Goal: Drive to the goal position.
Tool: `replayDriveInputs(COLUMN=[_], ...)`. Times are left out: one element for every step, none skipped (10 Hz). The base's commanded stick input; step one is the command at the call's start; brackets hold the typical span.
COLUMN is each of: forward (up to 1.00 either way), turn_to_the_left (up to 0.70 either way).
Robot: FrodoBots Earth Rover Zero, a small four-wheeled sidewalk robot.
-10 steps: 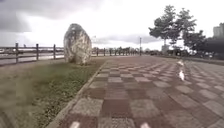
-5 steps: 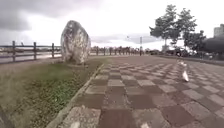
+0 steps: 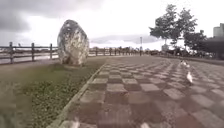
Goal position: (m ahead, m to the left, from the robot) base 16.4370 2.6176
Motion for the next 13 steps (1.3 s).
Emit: replayDriveInputs(forward=[0.7, 0.7, 0.7, 0.7, 0.7, 0.7, 0.7, 0.7, 0.7, 0.7, 0.7, 0.7, 0.7], turn_to_the_left=[0.0, 0.0, 0.0, 0.0, 0.0, 0.0, 0.0, 0.0, 0.0, 0.0, 0.0, 0.0, 0.0])
